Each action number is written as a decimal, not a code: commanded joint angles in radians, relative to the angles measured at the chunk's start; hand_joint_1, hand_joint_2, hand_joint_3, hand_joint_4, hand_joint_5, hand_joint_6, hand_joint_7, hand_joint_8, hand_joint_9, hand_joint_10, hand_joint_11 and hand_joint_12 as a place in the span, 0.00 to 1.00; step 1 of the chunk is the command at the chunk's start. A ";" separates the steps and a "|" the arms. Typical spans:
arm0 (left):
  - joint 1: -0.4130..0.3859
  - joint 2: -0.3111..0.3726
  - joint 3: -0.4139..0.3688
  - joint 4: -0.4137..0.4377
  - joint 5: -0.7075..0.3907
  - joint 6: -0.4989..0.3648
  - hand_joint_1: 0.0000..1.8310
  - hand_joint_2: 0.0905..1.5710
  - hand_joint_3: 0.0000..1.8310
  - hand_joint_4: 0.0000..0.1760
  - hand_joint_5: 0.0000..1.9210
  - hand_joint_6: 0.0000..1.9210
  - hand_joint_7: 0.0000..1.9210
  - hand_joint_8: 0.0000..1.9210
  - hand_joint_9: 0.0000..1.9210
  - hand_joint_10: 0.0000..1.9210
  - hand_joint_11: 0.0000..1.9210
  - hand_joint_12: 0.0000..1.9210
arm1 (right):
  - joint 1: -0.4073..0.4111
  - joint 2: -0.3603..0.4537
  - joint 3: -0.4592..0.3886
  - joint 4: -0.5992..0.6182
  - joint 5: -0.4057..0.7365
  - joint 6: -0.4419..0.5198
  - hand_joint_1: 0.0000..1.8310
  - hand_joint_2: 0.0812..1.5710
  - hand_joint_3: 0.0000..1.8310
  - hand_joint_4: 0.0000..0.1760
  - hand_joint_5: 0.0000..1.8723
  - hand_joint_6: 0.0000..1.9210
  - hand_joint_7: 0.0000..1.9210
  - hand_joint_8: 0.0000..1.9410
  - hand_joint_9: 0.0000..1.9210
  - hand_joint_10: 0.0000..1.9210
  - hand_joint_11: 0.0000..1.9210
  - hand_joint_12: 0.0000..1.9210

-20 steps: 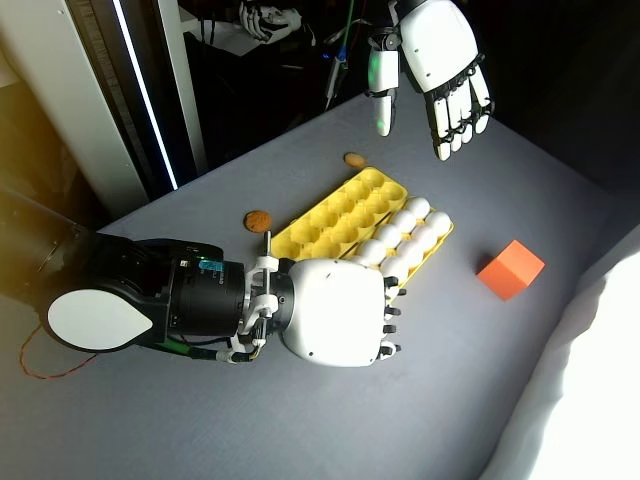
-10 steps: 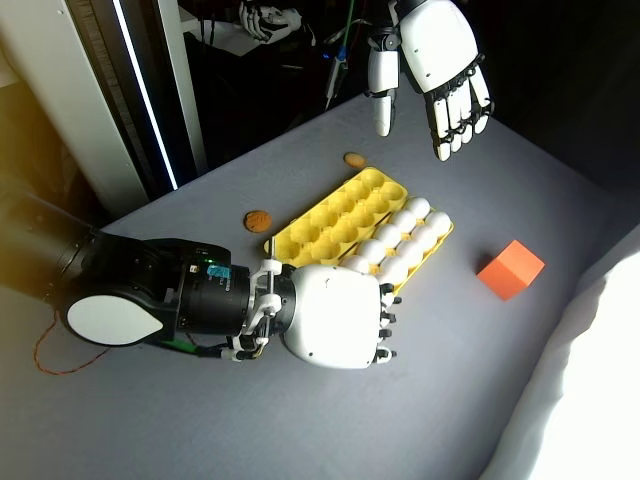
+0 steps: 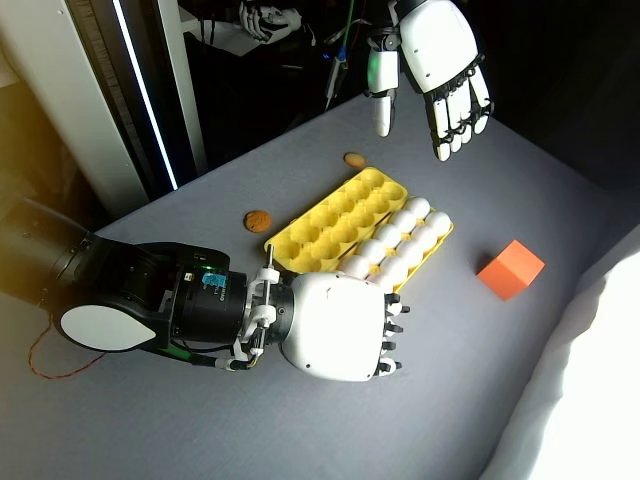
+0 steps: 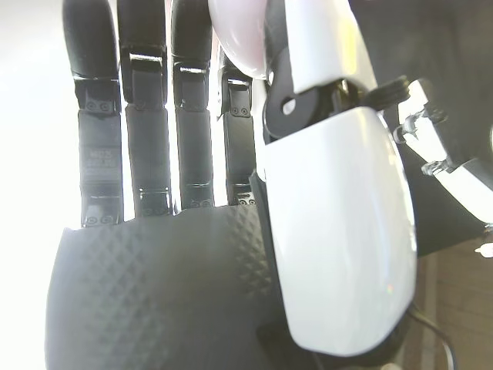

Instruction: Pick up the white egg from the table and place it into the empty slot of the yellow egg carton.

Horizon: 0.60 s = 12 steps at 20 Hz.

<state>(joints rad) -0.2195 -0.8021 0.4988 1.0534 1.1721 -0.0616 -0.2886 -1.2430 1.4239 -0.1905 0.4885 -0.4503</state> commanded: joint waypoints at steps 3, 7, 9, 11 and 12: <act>-0.009 0.009 0.000 0.083 0.006 0.001 0.02 0.80 0.00 0.00 0.19 0.00 0.21 0.00 0.18 0.00 0.00 0.31 | -0.006 0.004 0.006 0.021 0.118 0.001 0.65 0.72 0.00 0.14 0.47 0.60 0.50 0.52 0.52 0.14 0.33 0.57; -0.009 0.009 0.000 0.083 0.006 0.001 0.00 0.80 0.00 0.00 0.19 0.00 0.21 0.00 0.18 0.00 0.00 0.32 | -0.015 -0.002 0.008 0.024 0.119 0.001 0.65 0.72 0.00 0.13 0.46 0.61 0.50 0.53 0.52 0.14 0.32 0.56; -0.009 0.009 0.000 0.083 0.006 0.001 0.00 0.80 0.00 0.00 0.19 0.00 0.21 0.00 0.18 0.00 0.00 0.32 | -0.017 -0.002 0.008 0.024 0.124 0.001 0.65 0.72 0.00 0.12 0.45 0.62 0.49 0.54 0.52 0.13 0.31 0.56; -0.009 0.009 0.000 0.083 0.006 0.001 0.01 0.80 0.00 0.00 0.19 0.00 0.21 0.00 0.18 0.00 0.00 0.32 | -0.021 -0.002 0.008 0.027 0.132 0.001 0.65 0.72 0.00 0.12 0.45 0.63 0.49 0.54 0.52 0.13 0.31 0.56; -0.009 0.009 0.000 0.083 0.006 0.001 0.02 0.80 0.00 0.00 0.20 0.00 0.21 0.00 0.18 0.00 0.00 0.31 | -0.021 -0.002 0.008 0.027 0.132 0.001 0.62 0.73 0.00 0.00 0.46 0.60 0.47 0.29 0.52 0.12 0.31 0.55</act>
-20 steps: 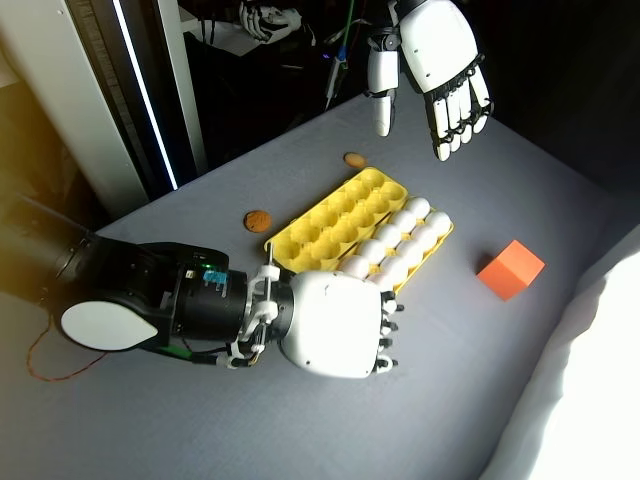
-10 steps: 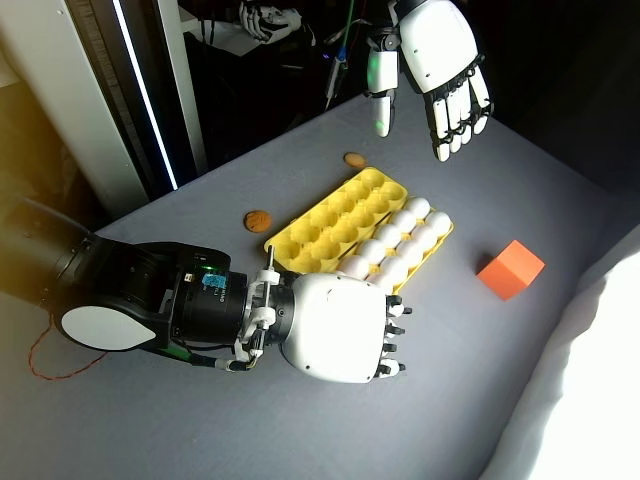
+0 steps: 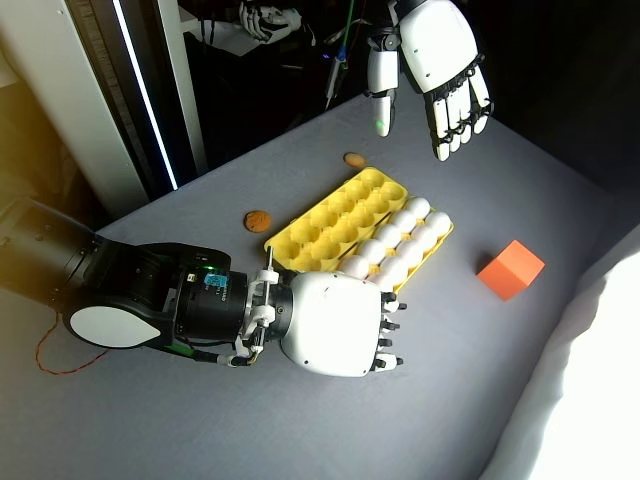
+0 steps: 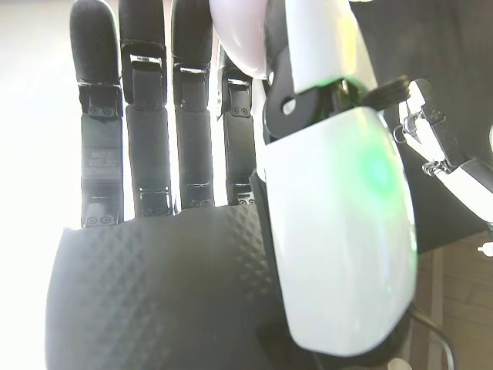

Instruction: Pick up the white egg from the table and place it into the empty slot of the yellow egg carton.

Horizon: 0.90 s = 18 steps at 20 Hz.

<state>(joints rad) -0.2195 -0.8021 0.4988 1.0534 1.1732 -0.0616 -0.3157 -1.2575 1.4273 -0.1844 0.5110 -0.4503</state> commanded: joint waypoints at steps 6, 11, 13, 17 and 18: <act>-0.009 0.009 0.000 0.083 0.005 0.001 0.03 0.80 0.00 0.00 0.20 0.00 0.22 0.00 0.18 0.00 0.00 0.32 | -0.003 0.012 0.006 0.032 0.109 0.001 0.62 0.73 0.00 0.00 0.47 0.59 0.52 0.01 0.50 0.02 0.28 0.48; -0.009 0.009 0.000 0.083 0.005 0.001 0.00 0.80 0.00 0.00 0.18 0.00 0.20 0.00 0.16 0.00 0.00 0.28 | -0.008 0.012 0.006 0.037 0.109 0.001 0.58 0.68 0.00 0.00 0.46 0.02 0.49 0.00 0.48 0.00 0.25 0.46; -0.009 0.009 0.000 0.083 0.005 0.001 0.00 0.80 0.00 0.00 0.19 0.00 0.21 0.00 0.17 0.00 0.00 0.31 | -0.011 0.012 0.006 0.037 0.109 0.001 0.60 0.66 0.00 0.00 0.44 0.01 0.46 0.00 0.46 0.00 0.24 0.46; -0.009 0.009 0.000 0.083 0.005 0.001 0.00 0.80 0.00 0.00 0.18 0.00 0.20 0.00 0.16 0.00 0.00 0.29 | -0.014 0.013 0.006 0.037 0.109 0.001 0.57 0.65 0.00 0.00 0.39 0.00 0.41 0.00 0.41 0.00 0.20 0.49; -0.009 0.009 0.000 0.083 0.005 0.001 0.00 0.80 0.00 0.00 0.19 0.00 0.20 0.00 0.17 0.00 0.00 0.33 | -0.015 0.013 0.006 0.037 0.109 0.001 0.57 0.65 0.00 0.00 0.39 0.00 0.41 0.00 0.41 0.00 0.19 0.50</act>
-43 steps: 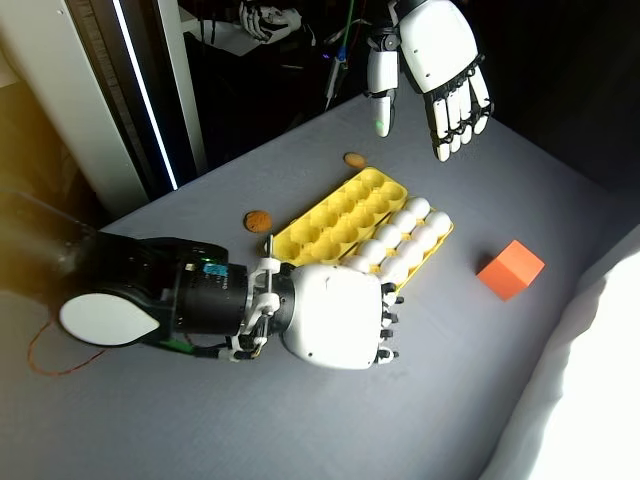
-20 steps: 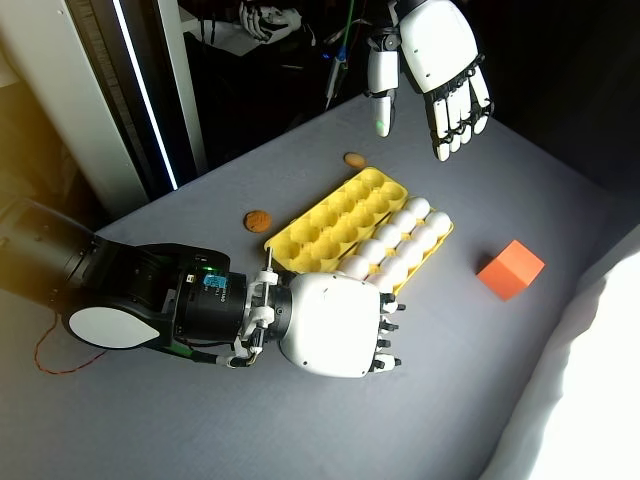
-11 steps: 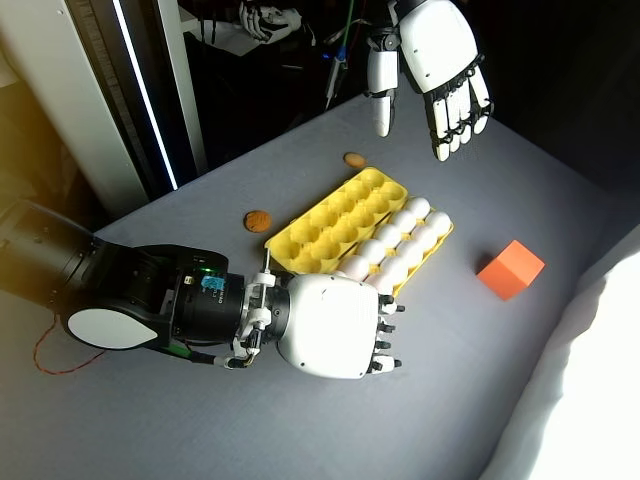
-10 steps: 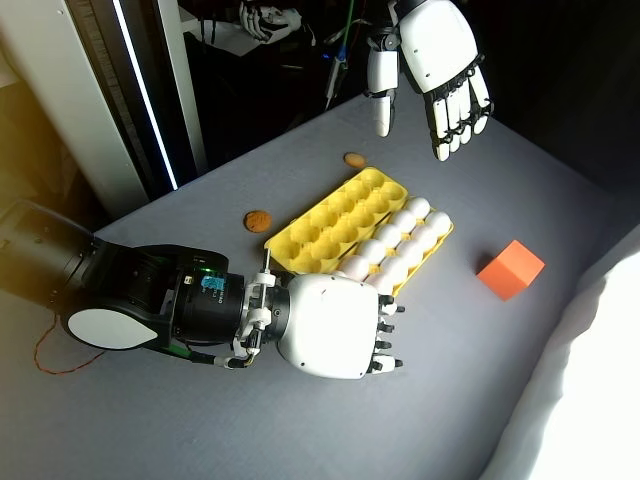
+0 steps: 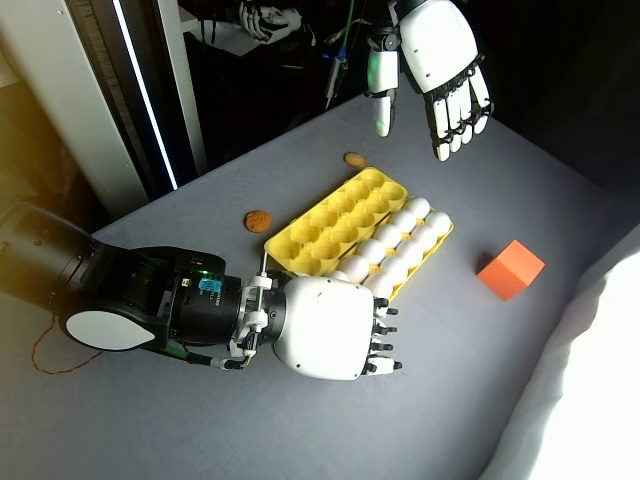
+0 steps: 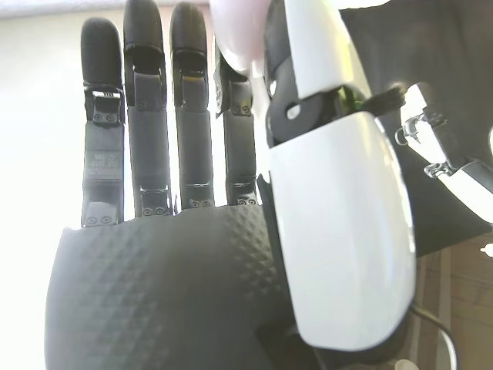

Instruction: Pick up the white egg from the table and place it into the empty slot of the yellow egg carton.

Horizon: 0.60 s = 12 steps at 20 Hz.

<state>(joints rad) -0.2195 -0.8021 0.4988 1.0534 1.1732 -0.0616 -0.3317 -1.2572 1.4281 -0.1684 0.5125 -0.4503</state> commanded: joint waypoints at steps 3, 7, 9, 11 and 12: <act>-0.009 0.009 0.000 0.083 0.005 0.001 0.01 0.80 0.00 0.00 0.20 0.00 0.22 0.00 0.18 0.00 0.00 0.32 | 0.001 0.013 0.005 0.021 0.110 0.001 0.57 0.64 0.00 0.00 0.36 0.00 0.38 0.00 0.37 0.00 0.15 0.52; -0.009 0.009 0.000 0.083 0.005 0.000 0.02 0.80 0.00 0.00 0.19 0.00 0.20 0.00 0.16 0.00 0.00 0.29 | 0.004 0.046 0.004 0.014 0.184 0.054 0.54 0.65 0.00 0.00 0.34 0.00 0.36 0.00 0.35 0.00 0.14 0.51; -0.010 0.009 0.000 0.084 0.005 -0.001 0.01 0.80 0.00 0.00 0.19 0.00 0.21 0.00 0.17 0.00 0.00 0.30 | 0.013 0.089 0.004 -0.068 0.278 0.181 0.55 0.65 0.00 0.00 0.33 0.00 0.34 0.00 0.33 0.00 0.13 0.51; -0.012 0.009 0.000 0.084 0.005 -0.001 0.00 0.80 0.00 0.00 0.18 0.00 0.21 0.00 0.17 0.00 0.00 0.30 | 0.026 0.136 -0.003 -0.122 0.322 0.262 0.57 0.64 0.00 0.00 0.33 0.00 0.33 0.00 0.33 0.00 0.13 0.51; -0.013 0.009 0.000 0.084 0.005 -0.001 0.02 0.80 0.00 0.00 0.20 0.00 0.22 0.00 0.18 0.00 0.00 0.32 | 0.027 0.161 -0.010 -0.123 0.359 0.300 0.57 0.64 0.00 0.00 0.33 0.00 0.34 0.00 0.33 0.00 0.13 0.51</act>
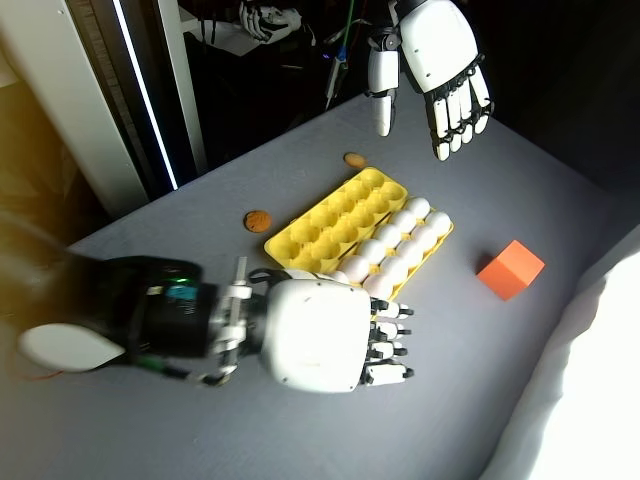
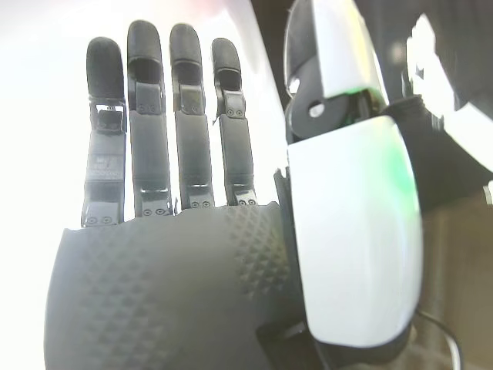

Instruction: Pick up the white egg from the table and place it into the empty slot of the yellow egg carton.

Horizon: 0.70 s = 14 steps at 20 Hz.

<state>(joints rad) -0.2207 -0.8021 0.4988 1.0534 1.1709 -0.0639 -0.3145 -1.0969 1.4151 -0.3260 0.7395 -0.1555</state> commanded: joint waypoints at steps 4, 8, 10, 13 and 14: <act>-0.012 0.009 0.000 0.084 0.005 0.001 0.01 0.80 0.00 0.00 0.19 0.00 0.20 0.00 0.17 0.00 0.00 0.30 | 0.063 0.155 -0.113 -0.155 0.062 0.019 0.58 0.66 0.00 0.00 0.33 0.00 0.34 0.00 0.33 0.00 0.12 0.53; -0.011 0.009 0.000 0.084 0.004 0.001 0.00 0.80 0.00 0.00 0.19 0.00 0.20 0.00 0.17 0.00 0.00 0.30 | 0.087 0.315 -0.235 -0.231 -0.031 0.021 0.61 0.65 0.00 0.00 0.37 0.01 0.37 0.01 0.36 0.01 0.14 0.54; -0.011 0.009 0.000 0.084 0.003 0.001 0.00 0.80 0.00 0.00 0.19 0.00 0.20 0.00 0.16 0.00 0.00 0.30 | 0.081 0.372 -0.263 -0.245 -0.087 0.065 0.61 0.66 0.00 0.00 0.39 0.01 0.40 0.01 0.40 0.02 0.16 0.53; -0.011 0.010 0.000 0.084 0.000 0.001 0.00 0.81 0.00 0.00 0.18 0.00 0.18 0.00 0.14 0.00 0.00 0.26 | 0.057 0.458 -0.316 -0.253 -0.110 0.087 0.59 0.66 0.00 0.00 0.41 0.01 0.42 0.01 0.41 0.02 0.18 0.54; -0.011 0.010 0.000 0.084 0.000 0.000 0.00 0.80 0.00 0.00 0.18 0.00 0.18 0.00 0.15 0.00 0.00 0.27 | 0.060 0.485 -0.336 -0.278 -0.129 0.087 0.60 0.66 0.00 0.00 0.42 0.01 0.43 0.01 0.42 0.02 0.17 0.54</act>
<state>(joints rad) -0.2203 -0.8021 0.4988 1.0538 1.1660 -0.0650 -0.2646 -0.6125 1.0691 -0.6498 0.5228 -0.0784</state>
